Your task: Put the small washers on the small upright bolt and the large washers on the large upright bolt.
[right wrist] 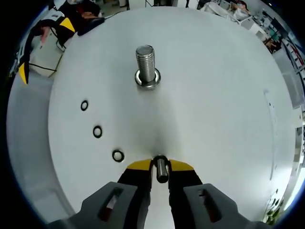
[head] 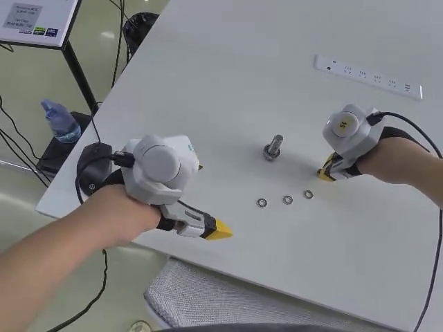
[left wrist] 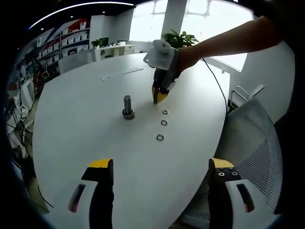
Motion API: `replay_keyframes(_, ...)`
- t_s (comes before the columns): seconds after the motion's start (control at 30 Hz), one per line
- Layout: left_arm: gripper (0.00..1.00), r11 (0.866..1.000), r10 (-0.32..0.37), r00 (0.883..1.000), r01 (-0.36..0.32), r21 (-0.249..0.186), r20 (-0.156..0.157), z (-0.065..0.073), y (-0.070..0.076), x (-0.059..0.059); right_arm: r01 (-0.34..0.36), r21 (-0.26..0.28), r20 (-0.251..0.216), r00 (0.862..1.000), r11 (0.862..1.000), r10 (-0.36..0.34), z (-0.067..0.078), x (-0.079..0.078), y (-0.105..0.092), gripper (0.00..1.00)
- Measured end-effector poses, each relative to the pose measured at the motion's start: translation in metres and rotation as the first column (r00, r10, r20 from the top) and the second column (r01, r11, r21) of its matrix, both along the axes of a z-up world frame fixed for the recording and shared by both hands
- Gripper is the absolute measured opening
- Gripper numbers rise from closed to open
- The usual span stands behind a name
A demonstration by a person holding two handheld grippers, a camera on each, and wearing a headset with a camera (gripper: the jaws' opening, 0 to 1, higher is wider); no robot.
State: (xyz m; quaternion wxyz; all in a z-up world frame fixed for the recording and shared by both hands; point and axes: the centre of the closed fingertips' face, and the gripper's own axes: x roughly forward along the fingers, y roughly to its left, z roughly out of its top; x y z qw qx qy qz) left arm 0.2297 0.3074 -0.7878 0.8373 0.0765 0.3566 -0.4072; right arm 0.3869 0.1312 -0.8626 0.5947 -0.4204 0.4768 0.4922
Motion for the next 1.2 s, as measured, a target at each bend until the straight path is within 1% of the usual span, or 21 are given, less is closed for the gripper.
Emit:
replay_keyframes(0.13, 0.81, 1.000, 0.000, 1.000, 0.000, 0.002, -0.002, 0.000, 0.000, -0.001, 0.004, 0.000, -0.003, 1.000, 1.000, -0.004, 0.000, 0.000, 0.001, 0.13)
replay_keyframes(0.23, 0.81, 1.000, -0.002, 1.000, 0.002, 0.004, -0.004, -0.001, 0.000, -0.001, 0.002, -0.002, -0.003, 1.000, 1.000, -0.002, -0.005, 0.005, 0.000, 0.14)
replay_keyframes(0.37, 0.81, 1.000, -0.004, 1.000, 0.004, 0.003, -0.004, -0.001, -0.001, -0.001, 0.002, -0.001, -0.002, 1.000, 1.000, -0.002, -0.003, 0.003, 0.001, 0.14)
replay_keyframes(0.43, 0.81, 1.000, -0.005, 1.000, 0.005, 0.004, -0.005, -0.001, -0.001, -0.001, 0.003, 0.003, -0.003, 1.000, 1.000, -0.003, -0.002, 0.002, 0.001, 0.16)
replay_keyframes(0.5, 0.81, 1.000, -0.005, 1.000, 0.005, 0.005, -0.004, -0.001, 0.000, -0.001, 0.007, 0.010, -0.007, 1.000, 1.000, -0.007, -0.001, 0.002, 0.002, 0.21)
replay_keyframes(0.57, 0.81, 1.000, -0.006, 1.000, 0.006, 0.003, -0.004, 0.000, -0.001, 0.000, 0.011, 0.018, -0.013, 1.000, 1.000, -0.011, 0.000, 0.002, 0.003, 0.23)
replay_keyframes(0.8, 0.81, 1.000, -0.008, 1.000, 0.008, 0.005, 0.001, 0.003, -0.002, 0.000, 0.001, 0.007, -0.017, 1.000, 1.000, 0.000, 0.003, 0.001, 0.000, 0.24)
replay_keyframes(1.1, 0.81, 1.000, 0.000, 1.000, -0.001, 0.005, 0.010, 0.005, -0.002, 0.000, 0.001, 0.022, -0.003, 1.000, 1.000, -0.001, 0.017, 0.004, 0.001, 0.24)
replay_keyframes(1.2, 0.81, 1.000, -0.001, 1.000, 0.001, 0.003, 0.011, 0.005, -0.002, 0.000, -0.007, 0.035, 0.006, 1.000, 0.999, 0.006, 0.026, 0.003, 0.005, 0.24)
